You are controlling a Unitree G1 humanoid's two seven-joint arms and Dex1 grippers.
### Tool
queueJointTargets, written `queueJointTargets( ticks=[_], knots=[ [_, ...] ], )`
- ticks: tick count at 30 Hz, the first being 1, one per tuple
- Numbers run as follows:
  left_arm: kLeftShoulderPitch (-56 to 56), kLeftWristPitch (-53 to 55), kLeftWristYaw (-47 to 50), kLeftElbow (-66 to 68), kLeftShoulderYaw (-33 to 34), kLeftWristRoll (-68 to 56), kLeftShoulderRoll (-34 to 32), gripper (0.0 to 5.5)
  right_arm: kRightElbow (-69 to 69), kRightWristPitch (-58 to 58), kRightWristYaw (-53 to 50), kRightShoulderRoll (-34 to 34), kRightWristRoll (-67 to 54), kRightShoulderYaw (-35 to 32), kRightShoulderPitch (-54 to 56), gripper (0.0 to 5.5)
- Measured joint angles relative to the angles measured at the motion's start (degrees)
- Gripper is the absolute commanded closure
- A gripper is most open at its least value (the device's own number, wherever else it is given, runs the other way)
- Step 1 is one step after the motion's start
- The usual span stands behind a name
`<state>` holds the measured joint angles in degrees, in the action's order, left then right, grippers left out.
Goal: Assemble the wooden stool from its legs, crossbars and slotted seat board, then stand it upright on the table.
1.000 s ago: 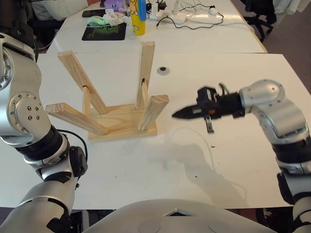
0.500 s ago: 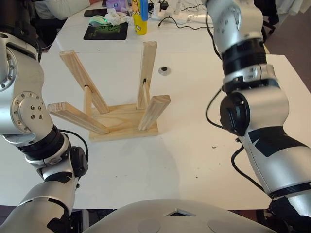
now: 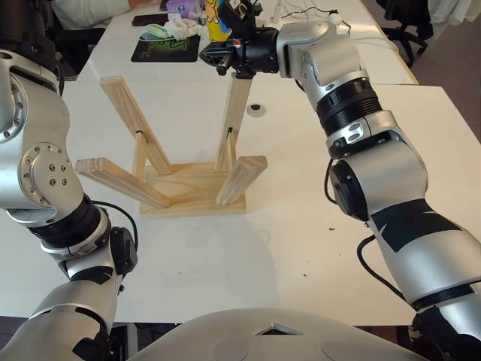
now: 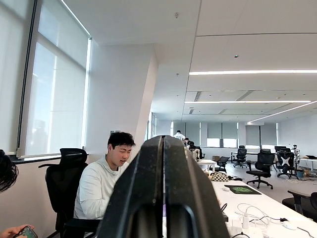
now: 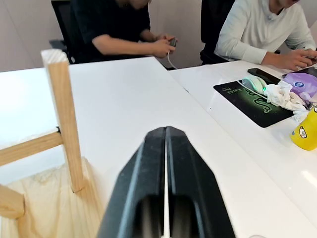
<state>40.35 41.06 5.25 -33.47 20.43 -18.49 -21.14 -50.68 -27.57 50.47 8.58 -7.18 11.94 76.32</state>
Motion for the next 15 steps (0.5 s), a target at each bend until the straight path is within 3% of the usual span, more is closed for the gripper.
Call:
queueJointTargets(
  ticks=[4, 10, 15],
  knots=[
    [0.0, 0.0, 0.2, -0.1, 0.0, 0.0, 0.0, 5.49, 9.9, -7.0, -0.8, 0.8, -1.2, -0.9, -4.1, 5.50],
    [0.0, 0.1, 0.3, -0.5, 0.1, 0.1, 0.0, 5.49, 14.5, -13.4, -10.6, -1.2, -7.2, -11.6, -6.4, 5.50],
    [0.0, 0.1, 0.2, -0.6, 0.2, 0.1, -0.1, 5.49, 15.6, -10.3, -17.0, 1.1, -9.6, -19.1, 0.1, 5.50]
  ],
)
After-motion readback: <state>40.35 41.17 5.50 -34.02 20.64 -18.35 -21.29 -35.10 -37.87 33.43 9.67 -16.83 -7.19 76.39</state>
